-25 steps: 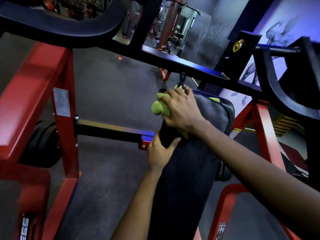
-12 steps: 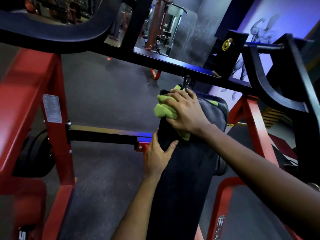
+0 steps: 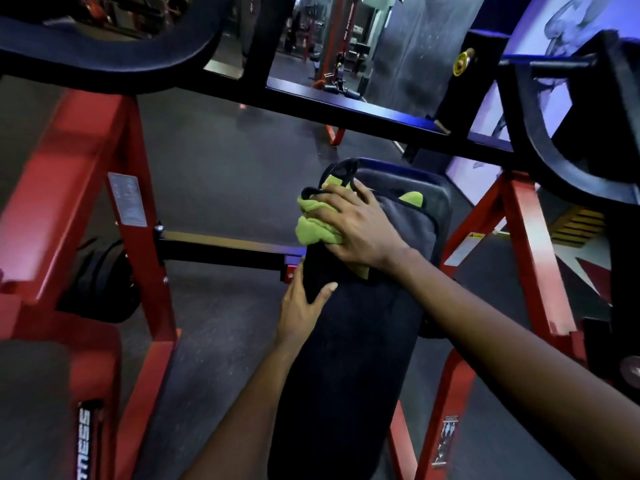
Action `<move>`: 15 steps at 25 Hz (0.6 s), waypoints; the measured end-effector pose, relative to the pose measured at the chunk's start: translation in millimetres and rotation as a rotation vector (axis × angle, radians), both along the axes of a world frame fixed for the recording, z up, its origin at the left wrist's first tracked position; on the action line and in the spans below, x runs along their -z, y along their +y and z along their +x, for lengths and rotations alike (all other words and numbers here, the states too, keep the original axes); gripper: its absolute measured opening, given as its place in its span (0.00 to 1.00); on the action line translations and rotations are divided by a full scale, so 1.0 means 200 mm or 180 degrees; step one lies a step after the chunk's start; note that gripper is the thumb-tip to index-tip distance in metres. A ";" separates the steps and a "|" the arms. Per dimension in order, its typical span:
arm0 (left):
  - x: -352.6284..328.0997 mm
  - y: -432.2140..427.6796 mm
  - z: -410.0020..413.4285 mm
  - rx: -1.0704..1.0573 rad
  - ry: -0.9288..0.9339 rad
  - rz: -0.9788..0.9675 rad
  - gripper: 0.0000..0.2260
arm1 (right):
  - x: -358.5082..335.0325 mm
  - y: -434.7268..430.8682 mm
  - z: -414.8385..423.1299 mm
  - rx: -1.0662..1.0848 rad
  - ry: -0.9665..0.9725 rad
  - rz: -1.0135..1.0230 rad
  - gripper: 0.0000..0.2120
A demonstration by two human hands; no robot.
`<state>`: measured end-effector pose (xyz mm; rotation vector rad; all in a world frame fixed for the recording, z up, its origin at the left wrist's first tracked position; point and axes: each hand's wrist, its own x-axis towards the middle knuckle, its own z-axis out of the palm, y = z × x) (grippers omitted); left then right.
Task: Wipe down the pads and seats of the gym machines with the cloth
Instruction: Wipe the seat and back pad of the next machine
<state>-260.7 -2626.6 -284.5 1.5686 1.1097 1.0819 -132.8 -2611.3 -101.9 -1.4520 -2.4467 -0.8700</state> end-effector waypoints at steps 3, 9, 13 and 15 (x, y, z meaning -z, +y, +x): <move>-0.03 -0.03 -0.04 0.0221 0.0110 0.0048 0.42 | -0.08 0.03 0.06 0.0334 0.0323 0.0179 0.29; -0.11 -0.11 -0.06 0.0348 0.0405 -0.0147 0.42 | 0.02 0.01 0.01 0.0503 0.0986 0.0577 0.29; -0.13 -0.11 -0.08 0.0521 0.0457 -0.0217 0.41 | 0.01 -0.01 0.08 0.0089 0.0335 0.0292 0.29; -0.12 -0.11 -0.09 0.0606 0.0469 -0.0235 0.40 | -0.07 0.02 0.09 0.0134 0.0270 0.0230 0.28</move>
